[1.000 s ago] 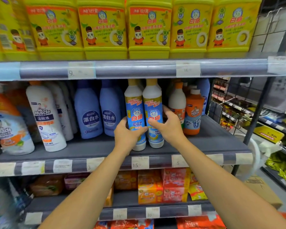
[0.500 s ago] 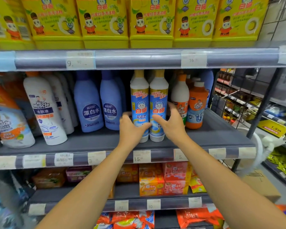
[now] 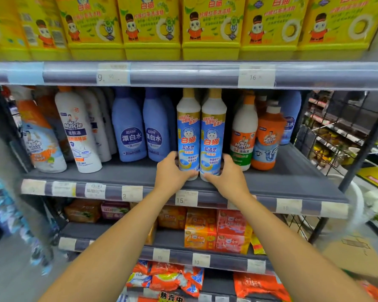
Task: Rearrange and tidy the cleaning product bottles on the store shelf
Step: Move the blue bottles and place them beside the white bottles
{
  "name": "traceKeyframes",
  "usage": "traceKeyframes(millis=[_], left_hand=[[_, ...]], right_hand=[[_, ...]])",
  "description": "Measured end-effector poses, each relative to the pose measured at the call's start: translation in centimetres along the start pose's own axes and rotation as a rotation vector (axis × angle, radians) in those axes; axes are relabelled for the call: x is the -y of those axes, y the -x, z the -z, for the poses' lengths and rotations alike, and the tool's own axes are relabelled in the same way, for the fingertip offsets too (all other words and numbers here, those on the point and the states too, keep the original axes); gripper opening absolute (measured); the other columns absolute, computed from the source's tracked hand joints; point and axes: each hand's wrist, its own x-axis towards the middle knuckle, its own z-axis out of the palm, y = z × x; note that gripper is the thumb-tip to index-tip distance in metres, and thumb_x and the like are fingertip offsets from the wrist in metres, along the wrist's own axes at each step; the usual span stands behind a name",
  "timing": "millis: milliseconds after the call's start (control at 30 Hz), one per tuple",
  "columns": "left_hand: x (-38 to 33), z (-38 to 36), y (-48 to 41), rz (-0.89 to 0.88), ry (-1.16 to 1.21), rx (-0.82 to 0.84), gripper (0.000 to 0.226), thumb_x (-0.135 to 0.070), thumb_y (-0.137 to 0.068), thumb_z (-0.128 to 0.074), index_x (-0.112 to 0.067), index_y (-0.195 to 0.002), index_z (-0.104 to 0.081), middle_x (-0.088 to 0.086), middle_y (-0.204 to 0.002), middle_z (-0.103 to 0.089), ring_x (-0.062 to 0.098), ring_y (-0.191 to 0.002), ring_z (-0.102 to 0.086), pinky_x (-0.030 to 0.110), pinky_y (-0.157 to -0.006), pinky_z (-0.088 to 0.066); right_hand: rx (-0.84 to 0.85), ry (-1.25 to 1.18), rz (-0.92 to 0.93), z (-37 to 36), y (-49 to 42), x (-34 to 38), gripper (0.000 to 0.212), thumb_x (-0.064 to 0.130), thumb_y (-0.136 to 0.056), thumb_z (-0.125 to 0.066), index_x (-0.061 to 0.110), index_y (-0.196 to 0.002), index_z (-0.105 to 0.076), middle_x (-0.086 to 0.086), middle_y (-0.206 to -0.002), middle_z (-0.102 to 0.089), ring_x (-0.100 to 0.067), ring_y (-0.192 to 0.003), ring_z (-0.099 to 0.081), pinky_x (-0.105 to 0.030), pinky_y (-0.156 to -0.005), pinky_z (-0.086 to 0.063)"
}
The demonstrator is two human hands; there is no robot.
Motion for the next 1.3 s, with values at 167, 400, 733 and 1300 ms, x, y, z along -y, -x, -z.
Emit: traceKeyframes(millis=[167,400,733,1300], left_hand=[[-0.2,0.3,0.5,-0.015,0.011,0.028,0.067,-0.020,-0.064,-0.090,-0.015,-0.121,-0.055,0.001,-0.114,-0.068,0.008,-0.092,-0.063,0.017,-0.077,-0.050],[1.5,5.3,0.6,-0.080,0.039,-0.230,0.027,-0.019,-0.081,-0.075,-0.023,-0.101,-0.058,-0.003,-0.104,-0.063,0.004,-0.087,-0.059,0.008,-0.072,-0.048],[5.9,12.8,-3.5,-0.024,0.025,-0.177,0.050,-0.024,-0.077,-0.077,-0.022,-0.118,-0.050,-0.001,-0.119,-0.057,0.016,-0.107,-0.057,0.033,-0.090,-0.049],[8.5,11.8,-12.4,0.129,0.057,-0.199,0.039,-0.020,-0.072,-0.076,-0.005,-0.104,-0.060,0.017,-0.106,-0.068,0.035,-0.099,-0.065,0.042,-0.081,-0.056]], right_hand=[[-0.046,0.028,-0.027,0.3,1.3,1.3,0.065,0.025,-0.076,-0.081,0.010,-0.130,-0.048,-0.006,-0.126,-0.062,-0.018,-0.109,-0.061,-0.027,-0.083,-0.051],[-0.274,0.083,0.338,-1.6,4.9,7.1,0.025,0.010,-0.083,-0.069,0.011,-0.107,-0.060,0.002,-0.101,-0.057,-0.008,-0.092,-0.053,-0.005,-0.075,-0.038],[-0.016,-0.129,0.018,-10.9,-0.5,12.4,0.061,0.024,-0.076,-0.074,0.015,-0.130,-0.047,-0.004,-0.121,-0.057,-0.019,-0.109,-0.057,-0.037,-0.090,-0.051],[-0.193,-0.093,-0.270,-18.0,-10.2,10.4,0.052,0.037,-0.066,-0.078,0.017,-0.108,-0.054,0.001,-0.099,-0.061,-0.019,-0.090,-0.062,-0.028,-0.072,-0.048]])
